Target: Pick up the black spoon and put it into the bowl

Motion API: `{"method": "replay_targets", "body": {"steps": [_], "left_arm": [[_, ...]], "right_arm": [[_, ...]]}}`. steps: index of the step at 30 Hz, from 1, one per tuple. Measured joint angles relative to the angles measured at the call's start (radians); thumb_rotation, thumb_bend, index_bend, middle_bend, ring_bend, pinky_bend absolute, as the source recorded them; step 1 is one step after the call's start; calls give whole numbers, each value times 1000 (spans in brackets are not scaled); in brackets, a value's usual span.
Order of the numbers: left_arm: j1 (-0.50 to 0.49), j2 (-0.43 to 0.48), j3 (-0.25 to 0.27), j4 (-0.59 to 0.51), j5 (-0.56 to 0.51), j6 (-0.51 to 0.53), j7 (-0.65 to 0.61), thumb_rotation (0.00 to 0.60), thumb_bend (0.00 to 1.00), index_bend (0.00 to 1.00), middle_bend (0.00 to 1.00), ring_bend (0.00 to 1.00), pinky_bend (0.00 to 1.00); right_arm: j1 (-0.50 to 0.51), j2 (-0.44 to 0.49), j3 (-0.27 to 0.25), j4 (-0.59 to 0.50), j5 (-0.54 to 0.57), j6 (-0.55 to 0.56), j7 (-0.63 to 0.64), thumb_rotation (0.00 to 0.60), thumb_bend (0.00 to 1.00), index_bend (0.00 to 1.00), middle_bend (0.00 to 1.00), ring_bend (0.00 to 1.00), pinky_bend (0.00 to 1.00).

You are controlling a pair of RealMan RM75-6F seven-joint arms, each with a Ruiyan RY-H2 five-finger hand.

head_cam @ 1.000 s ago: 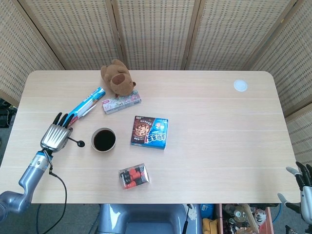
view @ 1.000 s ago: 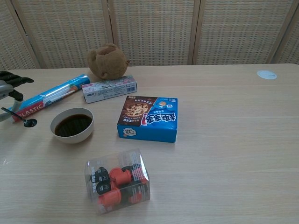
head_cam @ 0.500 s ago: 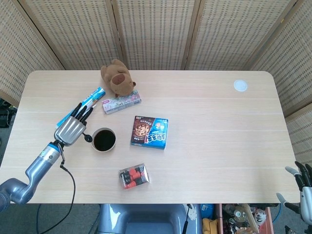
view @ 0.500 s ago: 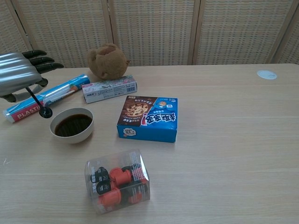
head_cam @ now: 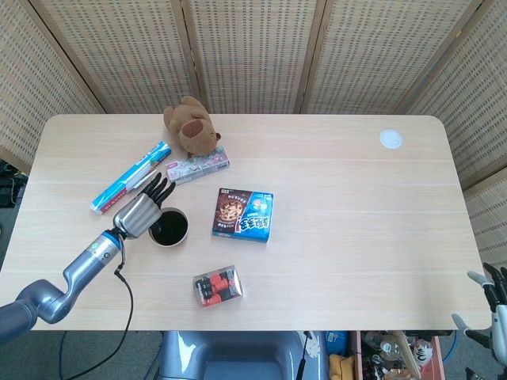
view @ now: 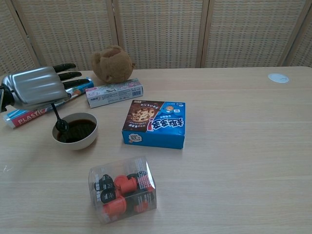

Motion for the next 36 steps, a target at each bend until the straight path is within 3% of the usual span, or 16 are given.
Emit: {"method": "replay_targets", "body": {"steps": [16,36], "left_arm": [[-54,-91,22,43,39,-36,139,600,456,599,0,0,0],[-86,-171,-18,117,-21,-60,202,600,457,598,0,0,0]], "right_arm": [[-10,-9,5,35,15,2,40,600,261,274,194,49,196],[-21,-9,9,49,32,0,50,600,262,274,194,49,196]]}}
